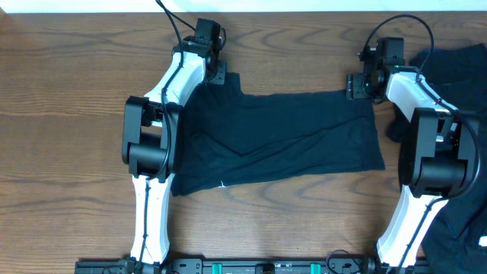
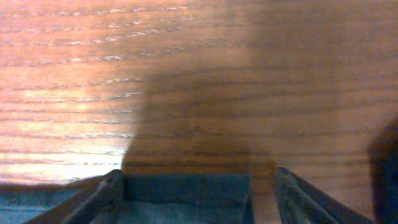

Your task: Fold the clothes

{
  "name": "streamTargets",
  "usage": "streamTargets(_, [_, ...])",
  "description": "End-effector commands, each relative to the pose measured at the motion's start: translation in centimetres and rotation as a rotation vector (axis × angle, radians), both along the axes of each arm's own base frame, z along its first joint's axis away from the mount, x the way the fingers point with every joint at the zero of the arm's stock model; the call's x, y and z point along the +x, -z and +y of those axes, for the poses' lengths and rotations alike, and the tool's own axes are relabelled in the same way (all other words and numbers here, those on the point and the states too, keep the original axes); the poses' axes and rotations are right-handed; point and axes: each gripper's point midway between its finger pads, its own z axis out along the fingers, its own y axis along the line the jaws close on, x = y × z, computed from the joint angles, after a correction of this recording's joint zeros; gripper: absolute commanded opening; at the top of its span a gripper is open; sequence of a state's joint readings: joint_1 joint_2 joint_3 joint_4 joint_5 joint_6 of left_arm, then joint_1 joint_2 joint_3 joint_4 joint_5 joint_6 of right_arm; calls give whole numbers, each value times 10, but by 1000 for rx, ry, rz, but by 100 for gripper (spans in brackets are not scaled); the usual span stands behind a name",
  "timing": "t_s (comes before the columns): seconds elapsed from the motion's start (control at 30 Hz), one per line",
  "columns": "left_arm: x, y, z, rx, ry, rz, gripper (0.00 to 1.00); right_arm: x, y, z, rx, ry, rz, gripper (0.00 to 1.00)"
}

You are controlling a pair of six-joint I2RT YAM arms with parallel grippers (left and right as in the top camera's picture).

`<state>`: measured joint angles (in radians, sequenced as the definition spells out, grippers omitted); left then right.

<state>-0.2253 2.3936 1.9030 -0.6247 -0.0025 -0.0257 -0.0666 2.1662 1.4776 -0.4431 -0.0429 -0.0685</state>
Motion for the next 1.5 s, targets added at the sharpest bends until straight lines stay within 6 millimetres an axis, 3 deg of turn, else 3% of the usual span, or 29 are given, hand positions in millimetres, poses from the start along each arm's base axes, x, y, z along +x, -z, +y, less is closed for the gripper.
streamTargets(0.0, [-19,25,10,31,-15,84,11,-5,20,-3,-13,-11,44,66])
streamTargets(0.27, [-20,26,11,32,-16,87,11,-4,17,-6,-14,-6,43,83])
streamTargets(0.47, [-20,26,12,32,-19,88,12,1,0,-3,53,-18,38,84])
streamTargets(0.83, [-22,27,20,34,-32,102,11,-6,-4,-20,80,16,67,69])
streamTargets(1.27, [-22,27,20,34,-33,102,12,-10,1,-8,67,-93,76,66])
streamTargets(1.3, [-22,27,20,34,-33,102,12,-12,2,-6,61,-120,81,68])
streamTargets(1.4, [-22,27,20,34,-33,102,12,-17,3,-3,50,-178,98,87])
streamTargets(1.47, [-22,27,20,34,-33,102,11,-19,4,-1,54,-206,104,90])
